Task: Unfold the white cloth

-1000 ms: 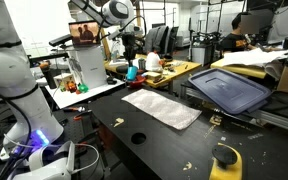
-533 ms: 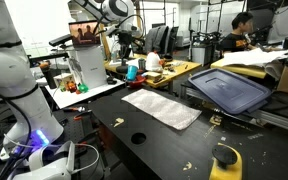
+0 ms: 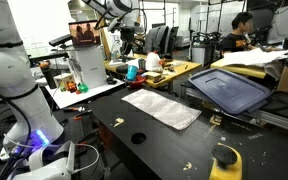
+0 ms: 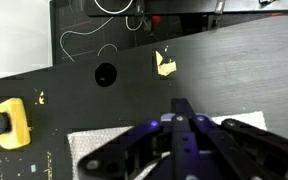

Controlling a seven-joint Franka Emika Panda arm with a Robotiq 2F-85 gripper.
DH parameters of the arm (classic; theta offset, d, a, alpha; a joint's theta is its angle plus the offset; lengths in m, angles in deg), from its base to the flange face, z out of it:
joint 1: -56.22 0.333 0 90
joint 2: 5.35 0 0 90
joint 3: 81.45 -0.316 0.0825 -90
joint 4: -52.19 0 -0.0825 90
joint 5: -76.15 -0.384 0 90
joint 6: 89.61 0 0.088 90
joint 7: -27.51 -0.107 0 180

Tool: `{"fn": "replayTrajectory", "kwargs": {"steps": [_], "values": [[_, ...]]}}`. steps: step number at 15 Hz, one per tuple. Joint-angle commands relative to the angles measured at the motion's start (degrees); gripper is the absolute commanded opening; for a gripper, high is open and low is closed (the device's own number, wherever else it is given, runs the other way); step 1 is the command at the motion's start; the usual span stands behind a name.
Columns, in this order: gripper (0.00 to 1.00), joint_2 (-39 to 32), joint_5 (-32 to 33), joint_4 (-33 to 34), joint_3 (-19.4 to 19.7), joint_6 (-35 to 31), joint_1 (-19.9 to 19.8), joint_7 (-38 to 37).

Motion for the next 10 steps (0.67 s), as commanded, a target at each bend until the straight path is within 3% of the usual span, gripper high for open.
{"fn": "replayTrajectory", "kwargs": {"steps": [1, 10], "values": [[0.0, 0.03, 1.0, 4.94, 0.74, 4.29, -0.97, -0.91], [0.0, -0.77, -0.83, 15.28, 3.18, 12.75, -3.92, -0.43]]}}
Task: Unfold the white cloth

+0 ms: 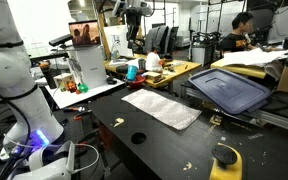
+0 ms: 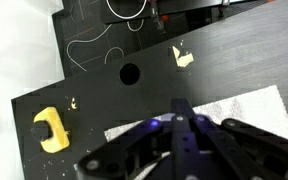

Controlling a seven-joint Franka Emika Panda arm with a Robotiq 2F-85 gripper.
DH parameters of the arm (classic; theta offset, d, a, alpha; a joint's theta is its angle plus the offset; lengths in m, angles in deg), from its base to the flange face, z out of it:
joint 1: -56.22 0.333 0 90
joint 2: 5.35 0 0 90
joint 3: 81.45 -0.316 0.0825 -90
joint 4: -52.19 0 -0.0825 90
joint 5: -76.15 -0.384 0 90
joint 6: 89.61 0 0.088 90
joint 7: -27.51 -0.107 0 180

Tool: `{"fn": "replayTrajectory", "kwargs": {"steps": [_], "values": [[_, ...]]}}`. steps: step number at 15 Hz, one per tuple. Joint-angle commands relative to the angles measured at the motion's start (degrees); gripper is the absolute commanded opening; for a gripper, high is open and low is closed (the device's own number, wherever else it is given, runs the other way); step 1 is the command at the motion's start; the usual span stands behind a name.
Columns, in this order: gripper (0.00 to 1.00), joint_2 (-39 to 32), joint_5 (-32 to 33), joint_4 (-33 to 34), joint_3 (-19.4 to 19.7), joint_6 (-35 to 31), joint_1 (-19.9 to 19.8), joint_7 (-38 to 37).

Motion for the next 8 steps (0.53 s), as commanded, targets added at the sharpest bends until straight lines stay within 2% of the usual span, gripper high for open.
{"fn": "replayTrajectory", "kwargs": {"steps": [1, 2, 3, 4, 7, 8], "values": [[0.0, -0.88, -1.74, 4.64, 0.73, 3.58, -1.02, -0.28], [0.0, -0.99, -2.27, 5.2, 0.93, 3.39, -1.2, -0.17], [0.26, -2.24, -2.98, 6.67, 1.1, 5.21, -1.25, -2.38], [0.02, -0.25, -1.28, 3.26, 0.83, 1.93, -1.1, -0.39], [0.23, -1.26, -1.85, 4.62, 1.01, 2.98, -1.25, -1.15], [0.26, -1.54, -1.87, 4.82, 1.02, 3.03, -1.24, -1.18]]}}
